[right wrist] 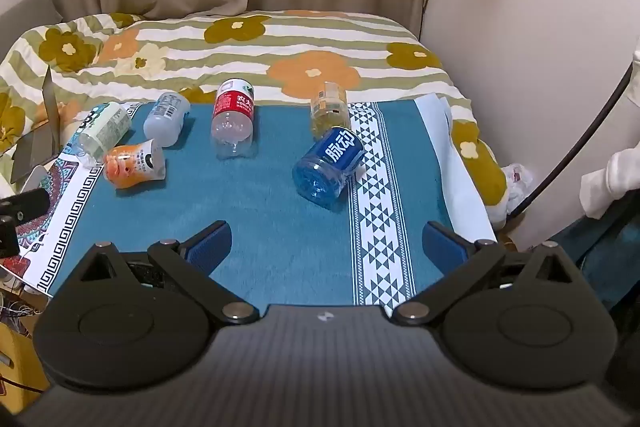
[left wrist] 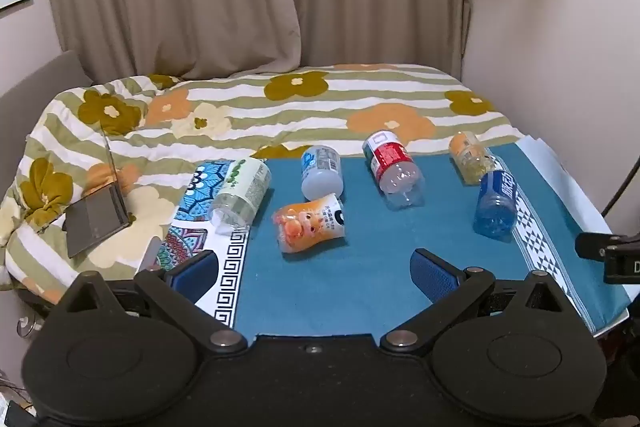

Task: Flip cup upright

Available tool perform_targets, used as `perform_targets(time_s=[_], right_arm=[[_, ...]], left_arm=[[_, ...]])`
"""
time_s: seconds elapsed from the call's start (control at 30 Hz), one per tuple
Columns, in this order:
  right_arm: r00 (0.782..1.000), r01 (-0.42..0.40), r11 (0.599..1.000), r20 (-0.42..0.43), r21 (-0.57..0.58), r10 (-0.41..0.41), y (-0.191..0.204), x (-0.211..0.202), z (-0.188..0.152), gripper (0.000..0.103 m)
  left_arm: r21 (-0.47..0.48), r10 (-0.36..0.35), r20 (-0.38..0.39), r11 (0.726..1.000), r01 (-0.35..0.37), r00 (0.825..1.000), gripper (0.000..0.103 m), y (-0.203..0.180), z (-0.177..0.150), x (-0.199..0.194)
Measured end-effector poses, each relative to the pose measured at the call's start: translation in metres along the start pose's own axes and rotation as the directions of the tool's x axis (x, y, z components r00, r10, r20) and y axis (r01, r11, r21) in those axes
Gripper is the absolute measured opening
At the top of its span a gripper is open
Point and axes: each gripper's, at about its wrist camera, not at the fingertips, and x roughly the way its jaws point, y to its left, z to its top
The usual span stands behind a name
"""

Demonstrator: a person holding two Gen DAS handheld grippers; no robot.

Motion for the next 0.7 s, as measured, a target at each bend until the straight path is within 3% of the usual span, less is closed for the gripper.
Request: perform_targets(time_s=[0.1, 0.17, 0.7], right_arm=[[1.000, -0.004, 1.000, -0.006, 0.002, 0.004, 0.000, 0.000, 0.000, 0.103], [1.000, -0.010, 1.000, -0.007, 0.004, 0.010, 0.000, 0.000, -0.001, 0.103], [1.000, -0.012, 1.000, -0.010, 0.008, 0.012, -0.002, 0.001, -0.002, 0.103]], left_arm=[[0.012, 0.015, 0.002, 1.000, -0.015, 1.000, 0.103, -0.005, 0.002, 0.003], [-0.024, -0.006, 0.058, 1.000, 0.008, 0.998, 0.103, -0.002, -0.001, -0.006], [-0.015, -0.033, 0.017, 0.999, 0.033, 0.999, 0.103, -0.001, 0.001, -0.001]])
